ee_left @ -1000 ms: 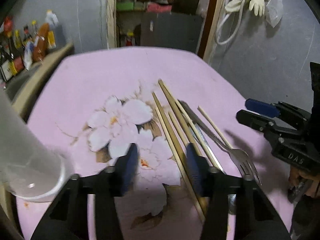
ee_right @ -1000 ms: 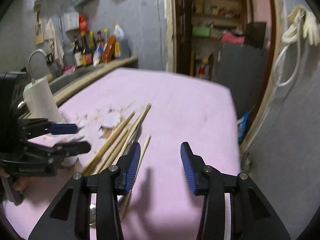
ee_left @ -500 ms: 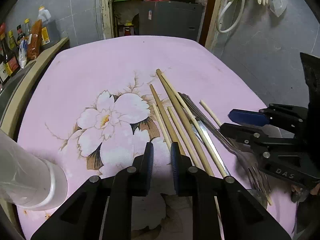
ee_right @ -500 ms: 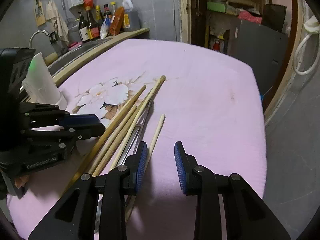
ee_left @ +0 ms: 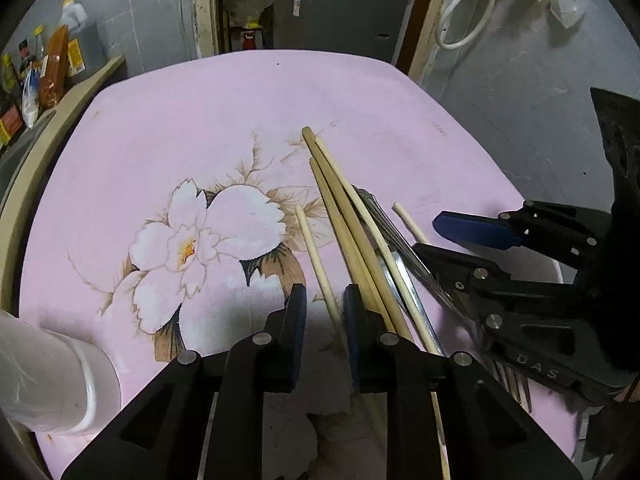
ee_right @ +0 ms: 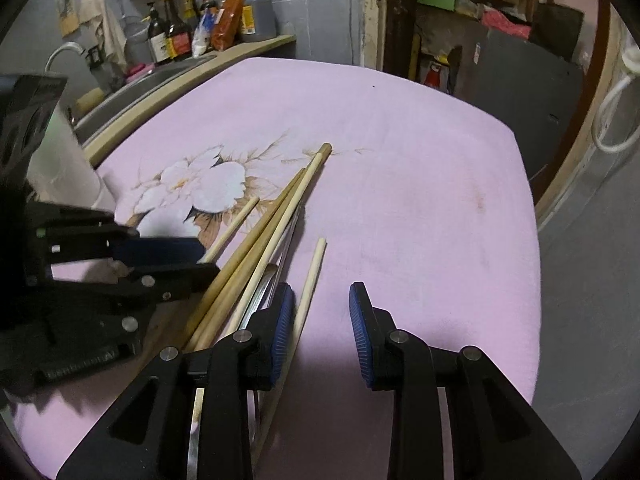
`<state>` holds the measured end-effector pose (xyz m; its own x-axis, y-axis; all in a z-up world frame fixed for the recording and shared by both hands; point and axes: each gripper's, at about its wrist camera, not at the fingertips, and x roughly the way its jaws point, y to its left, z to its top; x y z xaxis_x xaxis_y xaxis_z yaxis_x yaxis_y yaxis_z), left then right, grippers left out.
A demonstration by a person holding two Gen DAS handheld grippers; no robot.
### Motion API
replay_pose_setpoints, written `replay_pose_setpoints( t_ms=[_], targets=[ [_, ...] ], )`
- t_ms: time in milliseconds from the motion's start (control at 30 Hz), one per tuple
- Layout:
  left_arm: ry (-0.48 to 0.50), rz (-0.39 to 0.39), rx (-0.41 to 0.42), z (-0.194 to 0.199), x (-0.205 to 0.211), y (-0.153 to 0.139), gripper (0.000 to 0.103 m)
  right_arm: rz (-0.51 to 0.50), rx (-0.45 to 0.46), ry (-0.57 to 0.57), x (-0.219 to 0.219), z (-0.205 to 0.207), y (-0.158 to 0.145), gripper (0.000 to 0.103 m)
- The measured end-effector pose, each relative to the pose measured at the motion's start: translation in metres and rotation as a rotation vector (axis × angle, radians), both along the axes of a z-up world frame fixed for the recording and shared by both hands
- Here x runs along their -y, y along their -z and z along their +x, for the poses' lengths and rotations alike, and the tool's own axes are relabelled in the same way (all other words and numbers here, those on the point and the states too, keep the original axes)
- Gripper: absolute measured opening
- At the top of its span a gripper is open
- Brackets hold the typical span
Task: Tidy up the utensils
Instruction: 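Lift the single chopstick with the left gripper and carry it over the caddy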
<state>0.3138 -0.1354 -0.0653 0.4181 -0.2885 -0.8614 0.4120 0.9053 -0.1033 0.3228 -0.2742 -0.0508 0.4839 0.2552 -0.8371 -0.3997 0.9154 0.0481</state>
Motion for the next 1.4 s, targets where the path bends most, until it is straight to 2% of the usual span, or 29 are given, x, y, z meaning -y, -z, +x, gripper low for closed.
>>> replay_pose_setpoints(
  t_ms=[133, 200, 267, 367, 600, 700, 833, 933, 1100, 1267, 1400],
  targets=[
    [-0.013, 0.005, -0.025, 0.006, 0.001, -0.002, 0.014, -0.009, 0.001, 0.036, -0.004, 0.001, 0.001, 0.026],
    [-0.028, 0.002, -0.032, 0.007, 0.000, -0.003, 0.006, -0.012, -0.010, 0.042, -0.008, -0.001, 0.000, 0.020],
    [-0.054, -0.031, -0.052, 0.010, -0.003, -0.002, 0.005, 0.011, -0.036, 0.066, -0.008, 0.000, -0.002, 0.009],
    [-0.065, -0.078, -0.074, 0.004, -0.013, -0.004, 0.002, 0.069, -0.070, 0.117, -0.001, 0.002, -0.004, 0.004],
    [-0.064, -0.176, 0.019, -0.030, -0.035, -0.016, 0.002, 0.211, -0.004, 0.174, 0.019, -0.024, -0.013, 0.002],
    [-0.064, -0.214, 0.124, -0.049, -0.041, -0.032, 0.002, 0.262, 0.077, 0.170, 0.022, -0.043, -0.024, 0.002],
    [-0.081, -0.268, 0.269, -0.071, -0.044, -0.052, 0.002, 0.292, 0.234, 0.135, 0.017, -0.075, -0.041, 0.002],
    [-0.096, -0.314, 0.364, -0.081, -0.045, -0.065, 0.002, 0.289, 0.405, 0.099, 0.006, -0.104, -0.062, 0.002],
    [-0.137, -0.369, 0.517, -0.106, -0.057, -0.090, 0.002, 0.306, 0.635, 0.068, -0.014, -0.141, -0.088, 0.002],
    [-0.174, -0.404, 0.681, -0.120, -0.077, -0.125, 0.002, 0.367, 0.794, 0.031, -0.034, -0.152, -0.114, 0.002],
    [-0.203, -0.415, 0.762, -0.125, -0.101, -0.152, 0.002, 0.415, 0.875, -0.009, -0.056, -0.151, -0.136, 0.002]
  ],
)
